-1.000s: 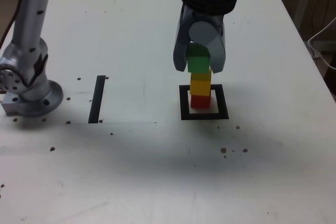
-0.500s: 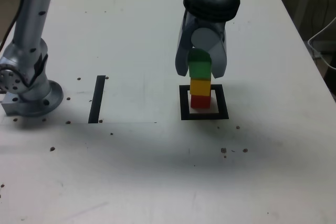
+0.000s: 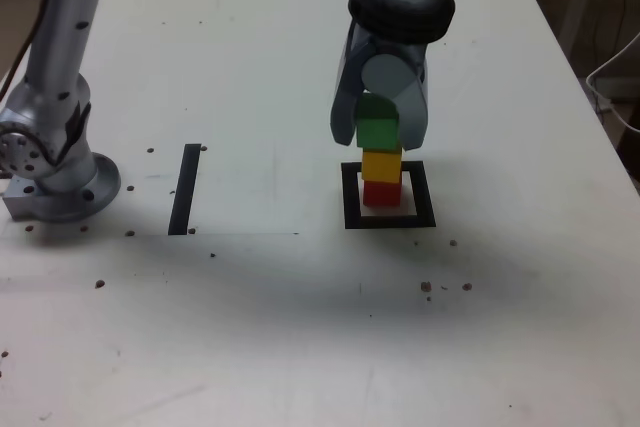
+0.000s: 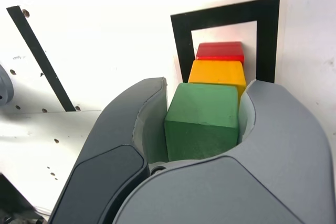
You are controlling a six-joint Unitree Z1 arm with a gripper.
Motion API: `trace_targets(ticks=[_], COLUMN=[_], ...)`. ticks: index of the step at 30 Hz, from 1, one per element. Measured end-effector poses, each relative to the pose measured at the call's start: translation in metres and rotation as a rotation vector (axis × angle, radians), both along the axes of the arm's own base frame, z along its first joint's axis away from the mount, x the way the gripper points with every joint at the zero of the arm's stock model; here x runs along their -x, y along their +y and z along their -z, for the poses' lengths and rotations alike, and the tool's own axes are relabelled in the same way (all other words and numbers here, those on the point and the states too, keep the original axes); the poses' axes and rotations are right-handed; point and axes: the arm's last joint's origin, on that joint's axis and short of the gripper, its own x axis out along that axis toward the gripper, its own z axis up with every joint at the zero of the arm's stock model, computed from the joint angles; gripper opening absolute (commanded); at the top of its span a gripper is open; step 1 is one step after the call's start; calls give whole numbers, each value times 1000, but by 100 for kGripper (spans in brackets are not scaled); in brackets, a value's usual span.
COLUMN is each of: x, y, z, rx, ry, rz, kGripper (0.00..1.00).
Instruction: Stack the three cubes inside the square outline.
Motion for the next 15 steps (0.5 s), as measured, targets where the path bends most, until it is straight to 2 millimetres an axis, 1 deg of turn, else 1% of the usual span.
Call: trace_targets(ticks=[4, 6, 8, 12, 14, 15], x=[0, 0, 0, -1, -1, -1], y=[0, 0, 0, 0, 0, 0], z=[0, 1, 1, 1, 1, 1], rx=[8, 11, 13, 18, 19, 18], ry=[2, 5, 4, -4, -7, -8], rz=[6, 7, 9, 21, 25, 26], kGripper=[48, 52, 60, 87, 95, 98])
